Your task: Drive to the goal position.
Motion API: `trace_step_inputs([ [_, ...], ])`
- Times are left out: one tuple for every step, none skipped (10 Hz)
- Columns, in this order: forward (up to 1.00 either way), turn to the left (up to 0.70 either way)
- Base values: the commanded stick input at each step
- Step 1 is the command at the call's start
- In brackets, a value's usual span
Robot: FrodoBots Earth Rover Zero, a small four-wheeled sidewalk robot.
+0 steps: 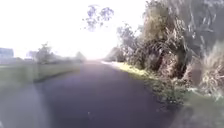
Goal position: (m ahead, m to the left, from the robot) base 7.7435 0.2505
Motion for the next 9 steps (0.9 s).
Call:
trace_step_inputs([
  [1.0, 0.0],
  [1.0, 0.0],
  [1.0, 0.0],
  [1.0, 0.0],
  [1.0, 0.0],
  [1.0, 0.0],
  [1.0, 0.0],
  [1.0, 0.0],
  [1.0, 0.0],
])
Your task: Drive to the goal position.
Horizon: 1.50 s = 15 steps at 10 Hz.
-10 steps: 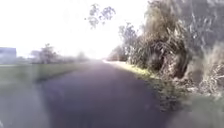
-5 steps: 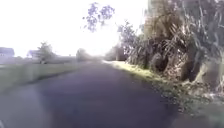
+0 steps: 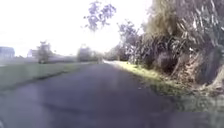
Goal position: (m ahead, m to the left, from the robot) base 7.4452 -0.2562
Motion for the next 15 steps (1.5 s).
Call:
trace_step_inputs([
  [1.0, 0.0],
  [1.0, 0.0],
  [1.0, 0.0],
  [1.0, 0.0],
  [1.0, 0.0],
  [1.0, 0.0],
  [1.0, 0.0],
  [1.0, 0.0],
  [1.0, 0.0],
  [1.0, 0.0],
  [1.0, 0.0],
  [1.0, 0.0],
  [1.0, 0.0],
  [1.0, 0.0],
  [1.0, 0.0],
])
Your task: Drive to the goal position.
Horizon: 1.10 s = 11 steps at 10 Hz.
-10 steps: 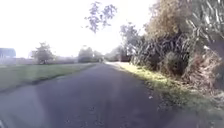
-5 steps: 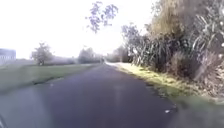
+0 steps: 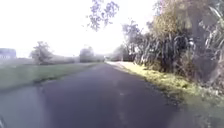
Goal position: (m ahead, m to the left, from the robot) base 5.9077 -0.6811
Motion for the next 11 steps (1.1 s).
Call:
trace_step_inputs([
  [1.0, 0.0],
  [1.0, -0.12],
  [1.0, -0.26],
  [1.0, -0.4],
  [1.0, -0.4],
  [1.0, -0.4],
  [1.0, 0.0],
  [1.0, 0.0],
  [1.0, 0.0],
  [1.0, 0.0],
  [1.0, 0.0],
])
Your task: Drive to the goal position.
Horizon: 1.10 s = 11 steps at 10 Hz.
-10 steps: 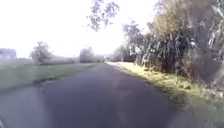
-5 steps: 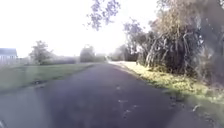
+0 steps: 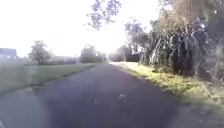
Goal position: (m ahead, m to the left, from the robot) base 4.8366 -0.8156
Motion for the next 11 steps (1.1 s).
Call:
trace_step_inputs([
  [1.0, 0.0],
  [1.0, 0.0],
  [1.0, 0.0],
  [1.0, 0.0],
  [1.0, 0.0],
  [1.0, 0.0],
  [1.0, 0.0],
  [1.0, 0.0],
  [1.0, 0.0],
  [1.0, 0.0],
  [1.0, 0.0],
])
